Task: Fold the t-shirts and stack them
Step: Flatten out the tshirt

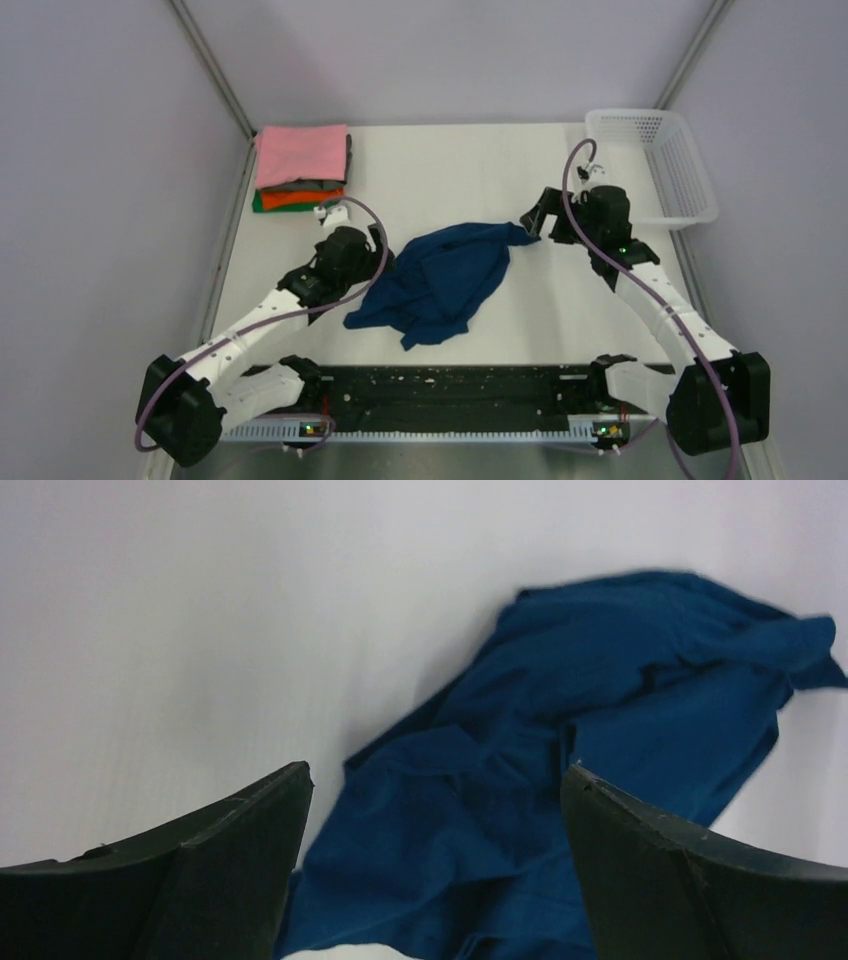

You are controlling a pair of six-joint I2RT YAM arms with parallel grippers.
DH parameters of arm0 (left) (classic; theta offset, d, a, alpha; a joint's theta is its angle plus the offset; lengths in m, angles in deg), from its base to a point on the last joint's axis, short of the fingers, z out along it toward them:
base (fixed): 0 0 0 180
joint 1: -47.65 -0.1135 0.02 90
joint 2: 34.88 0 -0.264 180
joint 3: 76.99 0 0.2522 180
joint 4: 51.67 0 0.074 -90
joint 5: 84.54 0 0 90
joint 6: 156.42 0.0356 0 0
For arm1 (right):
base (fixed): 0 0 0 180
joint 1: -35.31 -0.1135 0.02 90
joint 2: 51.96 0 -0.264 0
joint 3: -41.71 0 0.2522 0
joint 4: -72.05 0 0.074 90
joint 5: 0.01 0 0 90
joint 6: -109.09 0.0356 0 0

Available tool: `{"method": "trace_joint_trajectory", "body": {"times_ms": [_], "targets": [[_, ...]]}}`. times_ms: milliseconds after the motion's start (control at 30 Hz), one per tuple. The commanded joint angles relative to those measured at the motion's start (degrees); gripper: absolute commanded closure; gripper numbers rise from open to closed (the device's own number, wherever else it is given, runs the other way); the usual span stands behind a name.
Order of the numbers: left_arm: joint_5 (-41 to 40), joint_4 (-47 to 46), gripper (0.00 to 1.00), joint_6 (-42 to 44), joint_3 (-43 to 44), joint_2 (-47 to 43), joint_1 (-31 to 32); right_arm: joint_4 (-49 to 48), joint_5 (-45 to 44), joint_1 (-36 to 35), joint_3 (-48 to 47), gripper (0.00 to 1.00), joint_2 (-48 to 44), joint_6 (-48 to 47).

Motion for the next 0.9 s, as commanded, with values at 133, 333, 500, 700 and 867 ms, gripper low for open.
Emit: {"method": "trace_joint_trajectory", "body": {"times_ms": [133,333,500,700,867], "targets": [[0.51,7.18,0.01,-7.63,3.16,8.78,2.31,-3.11,-1.57,-14.54,0.93,0.01,-0.01,-9.57],[-3.96,13.47,0.01,-15.48,-3.25,1.82,2.31,-3.85,-13.38,-33.11,-6.07,0.01,11.30,-8.96],[-7.18,15.61,0.01,-18.34,-10.54,-7.82,2.29,-0.46,-29.51,-42.29,-15.88,0.01,25.06,-4.16],[-5.19,9.81,0.01,-18.47,-15.46,-9.55,2.26,1.98,-36.22,-45.68,-25.00,0.03,38.78,-1.73],[-4.43,1.83,0.01,-17.94,-16.87,-4.55,2.29,4.27,-41.70,-45.75,-27.19,0.03,43.92,0.51]]}}
